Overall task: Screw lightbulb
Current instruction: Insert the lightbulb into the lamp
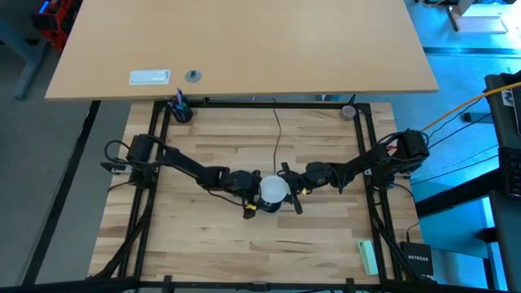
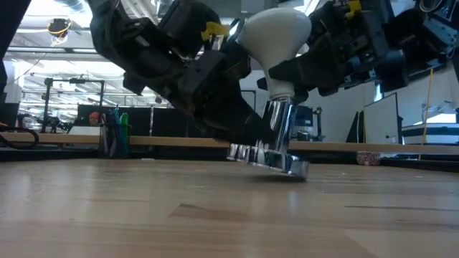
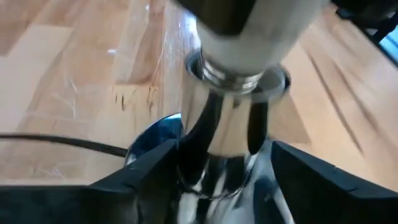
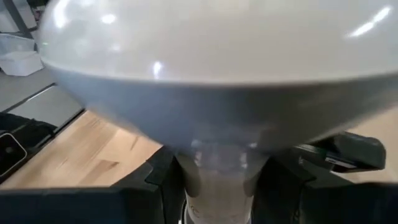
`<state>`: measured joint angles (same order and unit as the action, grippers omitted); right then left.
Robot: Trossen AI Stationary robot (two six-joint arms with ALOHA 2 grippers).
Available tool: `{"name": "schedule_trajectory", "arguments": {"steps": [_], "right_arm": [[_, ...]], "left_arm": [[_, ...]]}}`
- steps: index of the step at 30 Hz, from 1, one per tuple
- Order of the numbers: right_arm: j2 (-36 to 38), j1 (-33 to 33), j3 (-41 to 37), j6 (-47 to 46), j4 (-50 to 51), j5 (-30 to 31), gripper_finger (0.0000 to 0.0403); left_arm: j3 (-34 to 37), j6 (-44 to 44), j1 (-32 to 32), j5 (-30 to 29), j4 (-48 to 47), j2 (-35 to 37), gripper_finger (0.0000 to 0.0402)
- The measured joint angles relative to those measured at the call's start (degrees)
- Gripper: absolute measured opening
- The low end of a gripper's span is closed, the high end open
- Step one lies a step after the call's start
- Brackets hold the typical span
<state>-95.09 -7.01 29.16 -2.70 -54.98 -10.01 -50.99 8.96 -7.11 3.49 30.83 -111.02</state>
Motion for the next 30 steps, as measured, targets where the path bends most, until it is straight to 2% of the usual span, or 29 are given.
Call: {"name": "schedule_trajectory", "arguments": {"steps": [4,11,18,30], "right_arm": [[0.0,0.0,0.1,-0.5,-2.2,0.0,0.0161],[0.1,-0.1,0.5,-0.5,-3.0,0.0,0.0161],[-1.6,-0.1,0.6,1.6,-5.1,0.6,0.0161],[-6.1,-0.1,1.9,2.8,-7.6,-0.3,0.0161]], "left_arm": [[0.0,0.0,0.0,0.1,0.2,1.6,0.0267],[0.0,2.5,0.0,-0.1,-6.5,4.3,0.0262],[0.1,2.6,-0.9,-4.0,-9.2,1.9,0.0260],[-0.1,2.4,-1.1,-5.4,-8.2,-0.6,0.0260]]}}
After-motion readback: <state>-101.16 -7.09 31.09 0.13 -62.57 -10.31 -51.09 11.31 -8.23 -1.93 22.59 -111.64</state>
